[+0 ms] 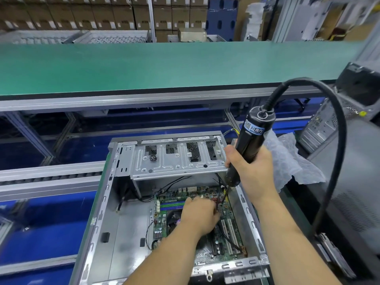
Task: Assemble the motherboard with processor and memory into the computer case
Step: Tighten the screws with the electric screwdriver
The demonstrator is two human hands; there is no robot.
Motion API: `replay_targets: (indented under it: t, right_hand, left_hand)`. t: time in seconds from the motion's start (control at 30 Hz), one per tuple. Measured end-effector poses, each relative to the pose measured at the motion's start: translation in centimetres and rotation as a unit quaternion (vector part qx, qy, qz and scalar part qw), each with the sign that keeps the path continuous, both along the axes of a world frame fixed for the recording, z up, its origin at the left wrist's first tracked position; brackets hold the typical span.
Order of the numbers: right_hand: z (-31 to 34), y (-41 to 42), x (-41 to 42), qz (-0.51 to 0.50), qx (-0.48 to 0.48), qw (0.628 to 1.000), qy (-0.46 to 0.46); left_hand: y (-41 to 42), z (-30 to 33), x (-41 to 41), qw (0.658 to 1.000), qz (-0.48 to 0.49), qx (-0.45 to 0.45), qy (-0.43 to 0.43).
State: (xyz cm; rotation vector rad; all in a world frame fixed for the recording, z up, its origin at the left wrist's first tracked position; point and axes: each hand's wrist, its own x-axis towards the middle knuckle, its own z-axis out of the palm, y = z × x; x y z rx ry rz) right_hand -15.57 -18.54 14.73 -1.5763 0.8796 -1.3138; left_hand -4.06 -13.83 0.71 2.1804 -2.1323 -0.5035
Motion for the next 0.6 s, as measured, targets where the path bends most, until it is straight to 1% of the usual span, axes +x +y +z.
replay_targets:
  t: [0.13,0.23,0.3,0.37,0.6]
  right_hand:
    - [-0.8,0.2,0.4,-0.008,0.009,1.0,0.021]
    - [-1.6,0.3,0.7,-0.001,-0.004,0.999,0.036]
    - [-2.0,0.3,0.9,-0.002,-0.008,0.999,0.044]
    - [-2.3,0.3,1.0,-0.008,-0.011,0.999,0.05]
    - [-2.8,0.2,1.0,-0.019,-0.024,0.997,0.067]
  left_hand:
    - [0.4,0.5,-0.7,0.998,-0.049,-0.011,-0.032]
    - [0.6,0.5,-0.7,0.994,-0.072,0.026,-0.077]
    - [0.7,0.5,-0.8,0.992,-0.074,0.043,-0.088]
    - [0.7,0.5,-0.8,0.993,-0.069,0.048,-0.085]
    - [0.7,0.4,-0.6,0.997,-0.042,0.062,-0.032]
